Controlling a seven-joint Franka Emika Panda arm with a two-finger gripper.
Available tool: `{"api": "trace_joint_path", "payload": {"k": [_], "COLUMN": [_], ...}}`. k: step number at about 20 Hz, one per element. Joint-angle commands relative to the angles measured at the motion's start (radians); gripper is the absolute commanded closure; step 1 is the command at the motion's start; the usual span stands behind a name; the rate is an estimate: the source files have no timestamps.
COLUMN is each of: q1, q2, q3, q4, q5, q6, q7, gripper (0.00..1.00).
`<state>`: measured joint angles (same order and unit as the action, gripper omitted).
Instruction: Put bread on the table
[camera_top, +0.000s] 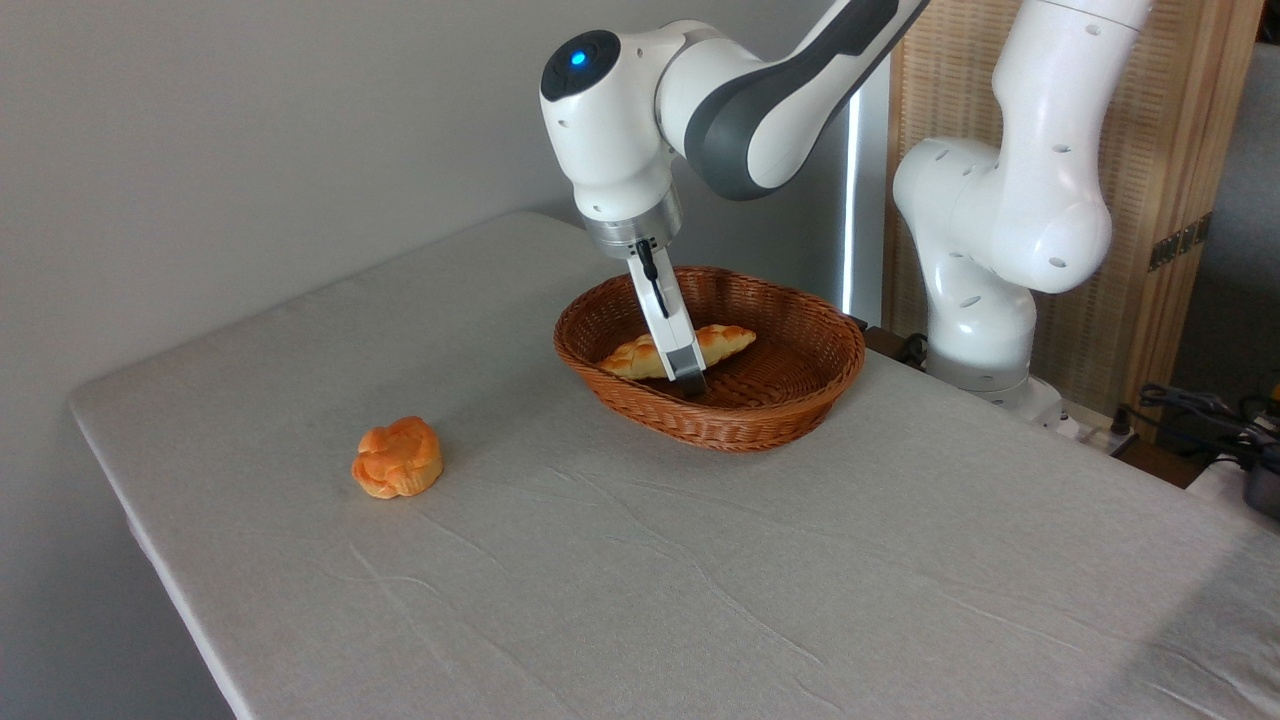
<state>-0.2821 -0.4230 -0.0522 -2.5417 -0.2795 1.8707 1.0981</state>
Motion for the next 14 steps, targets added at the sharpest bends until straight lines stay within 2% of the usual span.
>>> {"api": "trace_joint_path", "payload": {"k": [1, 14], "q1": [-0.014, -0.012], "q2": [0.001, 0.0], "q3": [0.017, 0.018], "q4": [-0.026, -0.023], "q5": [-0.027, -0.027], "q6": [0.054, 0.041], "q7": [0.009, -0.001], "gripper": [0.58, 0.63]}}
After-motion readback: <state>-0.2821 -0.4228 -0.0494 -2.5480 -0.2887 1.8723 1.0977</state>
